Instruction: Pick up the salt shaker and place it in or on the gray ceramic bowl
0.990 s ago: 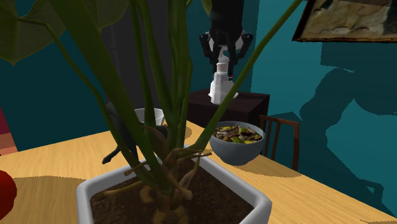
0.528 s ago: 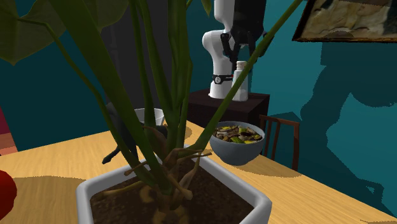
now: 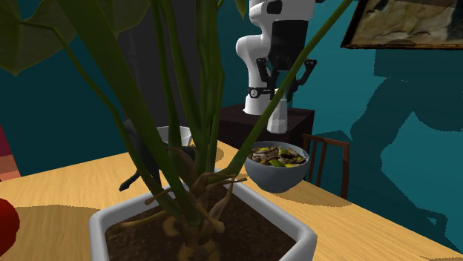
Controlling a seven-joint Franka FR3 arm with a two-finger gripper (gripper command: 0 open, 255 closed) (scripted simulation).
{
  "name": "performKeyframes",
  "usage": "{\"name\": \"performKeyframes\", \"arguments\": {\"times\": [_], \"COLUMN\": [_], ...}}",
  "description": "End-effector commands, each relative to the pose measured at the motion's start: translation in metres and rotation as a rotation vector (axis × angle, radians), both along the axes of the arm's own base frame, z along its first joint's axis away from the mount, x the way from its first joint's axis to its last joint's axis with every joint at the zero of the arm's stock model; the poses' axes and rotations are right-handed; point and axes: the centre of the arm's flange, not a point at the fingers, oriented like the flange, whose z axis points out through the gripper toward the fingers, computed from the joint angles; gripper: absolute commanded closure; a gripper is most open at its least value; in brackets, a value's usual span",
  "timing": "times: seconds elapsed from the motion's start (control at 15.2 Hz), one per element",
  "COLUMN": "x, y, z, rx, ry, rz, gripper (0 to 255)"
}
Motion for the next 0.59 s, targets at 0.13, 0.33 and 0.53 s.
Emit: {"name": "performKeyframes", "arguments": {"times": [0.13,0.33,0.53], "x": [0.001,0.001,0.001], "y": [0.000,0.000,0.000], "z": [-0.021,-0.037,-0.053], "rx": [0.000,0.000,0.000], "ry": [0.000,0.000,0.000], "rz": [0.000,0.000,0.000], "gripper": [255,255,255]}}
